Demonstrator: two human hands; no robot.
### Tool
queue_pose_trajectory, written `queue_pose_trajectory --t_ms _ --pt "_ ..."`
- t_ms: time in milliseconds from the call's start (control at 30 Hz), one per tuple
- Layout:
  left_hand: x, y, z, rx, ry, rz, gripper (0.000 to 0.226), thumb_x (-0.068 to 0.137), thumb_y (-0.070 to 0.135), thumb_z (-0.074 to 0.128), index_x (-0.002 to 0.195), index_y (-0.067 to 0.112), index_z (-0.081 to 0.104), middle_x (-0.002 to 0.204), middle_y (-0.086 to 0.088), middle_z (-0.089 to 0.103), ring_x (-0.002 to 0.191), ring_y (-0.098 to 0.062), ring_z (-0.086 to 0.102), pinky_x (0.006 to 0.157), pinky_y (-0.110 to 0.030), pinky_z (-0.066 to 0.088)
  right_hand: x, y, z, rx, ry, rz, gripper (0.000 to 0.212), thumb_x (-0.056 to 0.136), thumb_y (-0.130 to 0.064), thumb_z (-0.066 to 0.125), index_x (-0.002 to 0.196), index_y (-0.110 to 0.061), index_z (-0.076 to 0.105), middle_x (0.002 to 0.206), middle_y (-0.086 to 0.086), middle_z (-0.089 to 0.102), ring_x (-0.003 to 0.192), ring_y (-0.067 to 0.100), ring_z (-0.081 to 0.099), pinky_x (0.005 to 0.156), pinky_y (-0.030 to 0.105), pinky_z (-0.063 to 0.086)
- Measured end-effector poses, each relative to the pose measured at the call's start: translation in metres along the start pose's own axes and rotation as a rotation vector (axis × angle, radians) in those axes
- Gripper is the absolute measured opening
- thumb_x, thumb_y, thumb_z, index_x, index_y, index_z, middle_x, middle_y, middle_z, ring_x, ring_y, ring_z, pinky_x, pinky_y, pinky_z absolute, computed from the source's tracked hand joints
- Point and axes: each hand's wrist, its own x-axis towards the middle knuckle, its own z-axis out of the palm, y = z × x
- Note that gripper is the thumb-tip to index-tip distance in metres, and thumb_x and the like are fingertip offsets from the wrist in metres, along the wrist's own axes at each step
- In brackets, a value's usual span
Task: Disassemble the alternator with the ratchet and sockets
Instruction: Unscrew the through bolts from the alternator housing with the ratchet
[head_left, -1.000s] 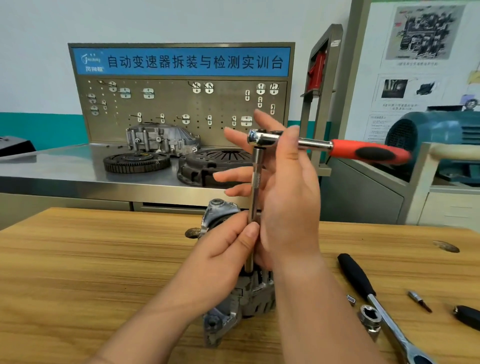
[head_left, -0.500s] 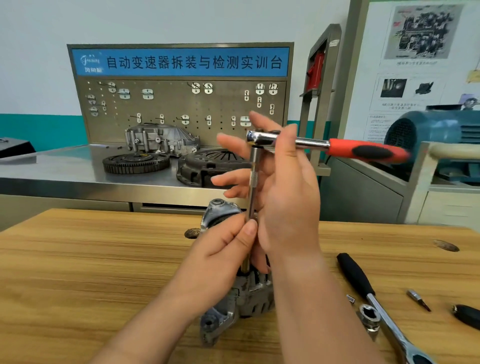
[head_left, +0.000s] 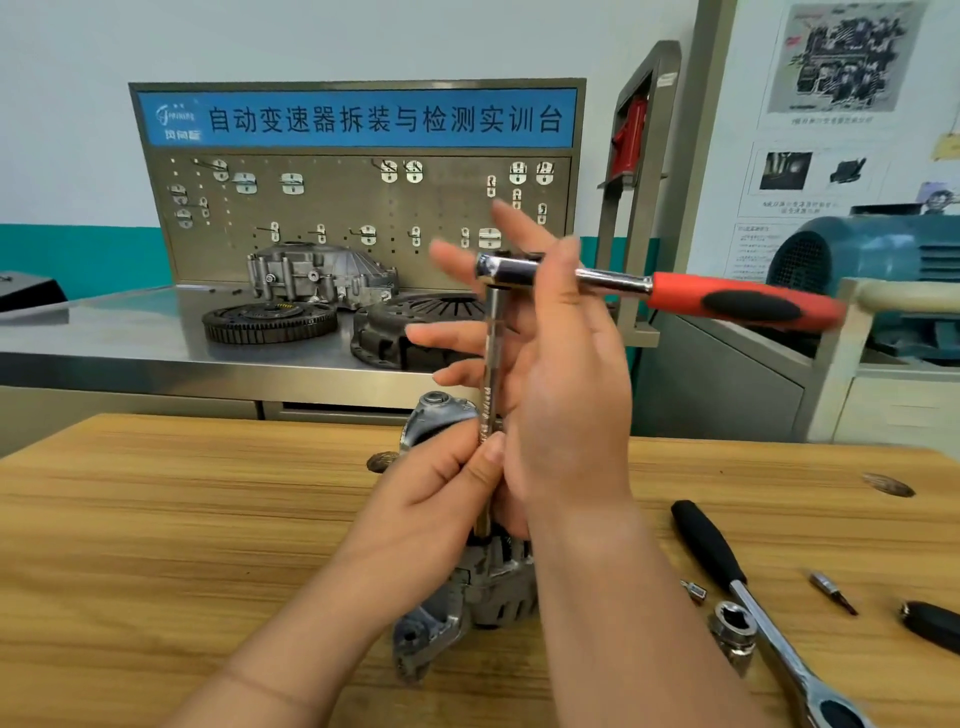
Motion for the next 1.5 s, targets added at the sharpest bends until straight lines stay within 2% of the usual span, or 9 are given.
queue_pose_trajectory --t_ms 167,267,400,667,900,1033,1200,1333,1500 --pt "0.001 -0.001 -0.002 -0.009 -0.02 -0.014 0.032 0.091 0.035 0.042 0.076 0.015 0.063 0.065 -0.001 0.064 0.066 -0.009 0.061 0.067 -0.019 0.046 -0.001 -0.004 -0.002 -0.044 0.029 0.042 0.033 0.088 -0.049 0.049 0.11 -0.032 0.068 0.097 0.01 0.073 0.071 0.016 0.068 0.054 0.022 0.051" --pt "0.001 -0.003 -0.001 0.001 0.01 -0.035 0.031 0.092 0.031 0.042 0.08 0.014 0.065 0.07 -0.009 0.068 0.069 -0.011 0.065 0.069 -0.018 0.048 -0.001 -0.008 0.0 -0.207 -0.016 -0.146 0.022 0.092 -0.029 0.055 0.108 -0.039 0.064 0.094 -0.004 0.07 0.081 0.019 0.068 0.06 0.026 0.054" --pt "0.0 0.0 0.005 0.072 0.13 -0.105 0.051 0.098 0.012 0.046 0.058 0.033 0.07 0.051 0.015 0.063 0.051 0.008 0.057 0.055 -0.012 0.044 0.002 -0.015 -0.002 -0.359 -0.139 -0.229 0.022 0.091 -0.022 0.057 0.108 -0.035 0.059 0.103 -0.018 0.065 0.1 0.012 0.065 0.08 0.034 0.057" --pt "-0.001 0.006 0.002 0.028 -0.004 -0.037 0.045 0.09 0.037 0.042 0.078 -0.001 0.063 0.066 -0.012 0.067 0.065 -0.024 0.062 0.067 -0.031 0.051 0.003 -0.005 -0.005 0.011 -0.126 0.109 0.055 0.093 -0.055 0.025 0.123 -0.022 0.058 0.092 0.01 0.073 0.072 0.02 0.068 0.056 0.027 0.051" --pt "0.0 0.0 0.004 0.072 0.035 -0.04 0.044 0.096 0.038 0.043 0.077 0.004 0.064 0.06 -0.001 0.066 0.06 -0.016 0.06 0.064 -0.027 0.048 0.002 -0.008 -0.006 -0.367 -0.138 -0.202 0.024 0.097 -0.035 0.047 0.121 -0.036 0.054 0.111 0.001 0.068 0.085 0.01 0.069 0.061 0.023 0.055" --pt "0.0 0.0 0.003 0.065 0.027 -0.044 0.04 0.096 0.036 0.043 0.071 0.013 0.063 0.058 -0.001 0.065 0.058 -0.011 0.06 0.06 -0.016 0.044 0.003 -0.006 -0.004 -0.275 -0.123 -0.092 0.024 0.096 -0.04 0.044 0.117 -0.033 0.054 0.101 0.001 0.072 0.078 0.012 0.069 0.059 0.025 0.055" --pt "-0.002 0.002 -0.002 0.071 -0.007 -0.053 0.035 0.092 0.039 0.04 0.072 0.021 0.062 0.062 -0.003 0.066 0.065 -0.019 0.063 0.072 -0.032 0.051 0.005 -0.005 -0.006 0.0 -0.069 0.113 0.045 0.092 -0.052 0.031 0.113 -0.022 0.057 0.087 0.01 0.072 0.066 0.02 0.066 0.054 0.029 0.051" --pt "-0.001 0.0 0.0 0.094 0.019 -0.079 0.033 0.089 0.04 0.042 0.076 0.018 0.062 0.06 -0.001 0.067 0.066 -0.024 0.064 0.076 -0.048 0.053 0.003 -0.008 -0.007 -0.178 -0.082 0.051 0.037 0.097 -0.045 0.034 0.114 -0.022 0.057 0.092 0.007 0.072 0.069 0.019 0.067 0.056 0.029 0.052" --pt "-0.002 -0.001 0.004 0.117 0.077 -0.08 0.03 0.097 0.027 0.048 0.074 0.023 0.066 0.06 0.006 0.068 0.057 -0.002 0.061 0.06 -0.012 0.045 0.001 -0.008 -0.004 -0.515 -0.116 -0.207 0.024 0.096 -0.033 0.048 0.119 -0.032 0.051 0.111 0.011 0.066 0.093 0.022 0.066 0.081 0.044 0.056"
